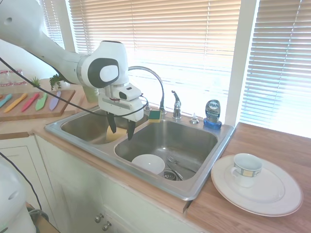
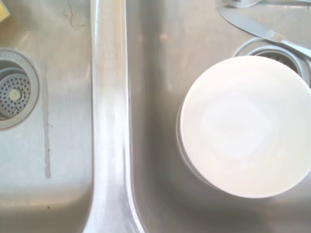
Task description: Turn off the faucet
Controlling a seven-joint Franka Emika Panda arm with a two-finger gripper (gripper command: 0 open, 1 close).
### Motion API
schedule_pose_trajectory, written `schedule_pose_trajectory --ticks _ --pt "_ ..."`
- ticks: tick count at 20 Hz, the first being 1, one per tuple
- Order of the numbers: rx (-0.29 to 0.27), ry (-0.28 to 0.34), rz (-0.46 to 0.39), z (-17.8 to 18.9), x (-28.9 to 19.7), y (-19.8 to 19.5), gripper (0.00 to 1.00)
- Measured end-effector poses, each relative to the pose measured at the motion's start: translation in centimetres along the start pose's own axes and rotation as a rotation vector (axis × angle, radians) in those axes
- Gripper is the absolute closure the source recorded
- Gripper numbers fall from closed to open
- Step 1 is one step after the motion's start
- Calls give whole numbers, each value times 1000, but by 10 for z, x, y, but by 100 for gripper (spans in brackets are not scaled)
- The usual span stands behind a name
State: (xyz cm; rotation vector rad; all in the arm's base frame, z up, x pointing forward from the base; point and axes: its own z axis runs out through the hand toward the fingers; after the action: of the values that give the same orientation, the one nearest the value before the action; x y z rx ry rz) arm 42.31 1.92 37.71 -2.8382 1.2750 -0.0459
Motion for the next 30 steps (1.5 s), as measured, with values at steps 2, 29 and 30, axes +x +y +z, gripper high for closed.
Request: schedule_pose_trajectory --ticks 2,29,30 --pt "-5 5 -6 0 0 0 100" --pt "37 61 -13 -8 9 -7 100" --pt "52 71 -15 -10 11 -11 100"
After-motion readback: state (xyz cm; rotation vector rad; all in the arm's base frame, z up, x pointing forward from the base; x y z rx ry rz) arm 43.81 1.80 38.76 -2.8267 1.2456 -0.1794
